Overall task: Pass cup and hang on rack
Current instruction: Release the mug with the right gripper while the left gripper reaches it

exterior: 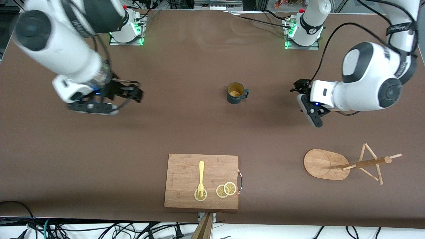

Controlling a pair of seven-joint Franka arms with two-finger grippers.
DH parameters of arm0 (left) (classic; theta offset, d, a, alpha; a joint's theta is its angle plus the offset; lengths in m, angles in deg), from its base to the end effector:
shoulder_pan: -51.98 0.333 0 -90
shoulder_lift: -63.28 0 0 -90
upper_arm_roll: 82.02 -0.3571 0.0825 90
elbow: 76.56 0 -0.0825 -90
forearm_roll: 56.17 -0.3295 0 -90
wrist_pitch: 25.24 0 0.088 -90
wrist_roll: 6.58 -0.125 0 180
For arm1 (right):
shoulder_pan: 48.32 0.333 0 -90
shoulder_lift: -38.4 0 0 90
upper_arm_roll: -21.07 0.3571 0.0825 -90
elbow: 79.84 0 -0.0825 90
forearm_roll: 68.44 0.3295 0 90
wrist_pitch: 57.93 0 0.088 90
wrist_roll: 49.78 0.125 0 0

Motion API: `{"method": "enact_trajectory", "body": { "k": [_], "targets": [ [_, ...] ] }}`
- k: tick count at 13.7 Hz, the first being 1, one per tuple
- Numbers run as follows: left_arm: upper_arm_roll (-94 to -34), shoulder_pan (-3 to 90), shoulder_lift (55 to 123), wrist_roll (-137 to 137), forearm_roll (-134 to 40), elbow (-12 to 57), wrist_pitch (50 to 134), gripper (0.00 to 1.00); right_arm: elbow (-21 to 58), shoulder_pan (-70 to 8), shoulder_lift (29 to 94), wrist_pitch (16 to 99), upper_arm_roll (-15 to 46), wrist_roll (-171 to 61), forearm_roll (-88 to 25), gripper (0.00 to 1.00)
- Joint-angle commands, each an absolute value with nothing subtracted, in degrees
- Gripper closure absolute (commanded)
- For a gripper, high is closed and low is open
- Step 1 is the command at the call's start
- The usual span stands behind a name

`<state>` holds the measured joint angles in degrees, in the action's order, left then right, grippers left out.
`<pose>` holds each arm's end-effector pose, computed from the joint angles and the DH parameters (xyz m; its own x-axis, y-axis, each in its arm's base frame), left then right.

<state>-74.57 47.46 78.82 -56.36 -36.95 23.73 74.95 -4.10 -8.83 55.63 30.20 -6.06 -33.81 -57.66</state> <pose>0.5431 -0.1445 0.4493 0.5752 -0.8149 0.0717 -0.7567 -0.4967 0.4250 0.5570 0.1948 0.5981 0.9968 -0.0458 -0.0652 -0.0482 -0.9982 -0.0360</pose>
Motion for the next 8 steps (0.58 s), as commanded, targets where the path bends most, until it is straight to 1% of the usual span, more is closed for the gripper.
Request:
{"method": "enact_trajectory", "body": {
  "k": [1, 3, 5, 6, 7, 8],
  "targets": [
    [-73.23, 47.58, 77.34, -66.49, -32.2, 29.95, 82.76, 0.0, -0.74, -7.98, 51.16, 26.71, -12.13, -45.61, -57.71, 0.0],
    [-73.23, 47.58, 77.34, -73.26, -28.16, 33.73, 86.98, 0.0, 0.93, -7.89, 49.83, 26.53, -13.2, -46.87, -59.19, 0.0],
    [-73.14, 47.58, 77.34, -80.28, -23.77, 38.03, 93.12, 0.0, 2.85, -8.15, 47.55, 26.44, -12.77, -47.84, -63.06, 0.0],
    [-73.14, 47.58, 77.43, -83.89, -21.22, 40.23, 95.94, 0.0, 5.48, -10.76, 45.28, 26.62, -10.59, -47.84, -63.6, 0.0],
    [-73.14, 47.67, 77.43, -88.01, -17.71, 42.6, 98.49, 0.0, 8.11, -16.79, 42.91, 27.31, -3.78, -47.76, -64.73, 0.0],
    [-73.14, 47.58, 77.43, -92.49, -13.42, 44.45, 100.17, 0.0, 9.45, -25.12, 41.84, 28.1, 4.9, -47.32, -66.22, 0.0]
  ]
}}
